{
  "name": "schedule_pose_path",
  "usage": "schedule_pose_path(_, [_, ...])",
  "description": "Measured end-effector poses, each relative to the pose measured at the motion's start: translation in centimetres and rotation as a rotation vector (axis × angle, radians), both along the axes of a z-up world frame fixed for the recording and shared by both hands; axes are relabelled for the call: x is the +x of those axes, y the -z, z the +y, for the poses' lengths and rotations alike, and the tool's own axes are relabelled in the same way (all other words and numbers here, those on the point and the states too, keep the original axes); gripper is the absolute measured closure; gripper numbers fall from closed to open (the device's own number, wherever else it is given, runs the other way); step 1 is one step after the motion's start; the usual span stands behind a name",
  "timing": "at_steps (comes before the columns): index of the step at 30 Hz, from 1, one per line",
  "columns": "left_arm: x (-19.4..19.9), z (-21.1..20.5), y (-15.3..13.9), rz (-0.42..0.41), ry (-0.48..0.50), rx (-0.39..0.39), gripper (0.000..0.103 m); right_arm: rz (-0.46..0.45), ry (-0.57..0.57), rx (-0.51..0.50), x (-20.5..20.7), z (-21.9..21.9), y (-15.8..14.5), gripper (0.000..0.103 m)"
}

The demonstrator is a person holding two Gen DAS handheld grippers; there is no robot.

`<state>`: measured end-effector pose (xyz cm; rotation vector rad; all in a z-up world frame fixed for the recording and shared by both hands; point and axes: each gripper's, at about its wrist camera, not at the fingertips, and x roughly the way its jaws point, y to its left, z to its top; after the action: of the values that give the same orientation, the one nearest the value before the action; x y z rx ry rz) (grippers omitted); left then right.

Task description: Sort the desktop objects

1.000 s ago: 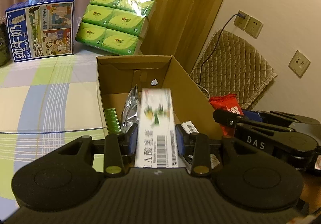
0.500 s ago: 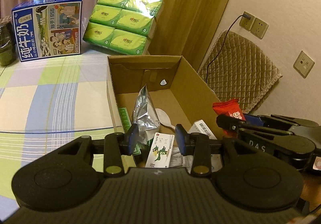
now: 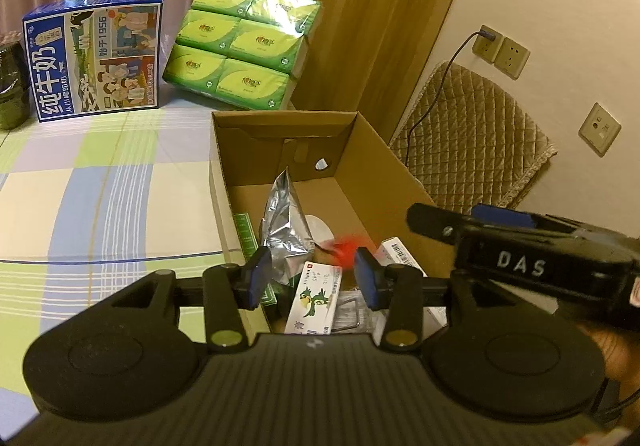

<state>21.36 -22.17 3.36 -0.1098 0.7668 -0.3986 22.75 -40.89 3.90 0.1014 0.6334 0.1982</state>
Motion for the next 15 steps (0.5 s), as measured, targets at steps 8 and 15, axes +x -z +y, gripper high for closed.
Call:
schedule_pose_path(8, [-0.4,0.4,0.1,0.003,-0.009,0.003,0.060,0.012,0.020,-0.013,-0.6,-0.7,0.0,0.029])
schedule_pose_path(15, [-0.6,0.4,0.0,-0.002,-0.009,0.003,0.058,0.012,0.019,-0.020,-1.1,-0.7,-0.2,0.029])
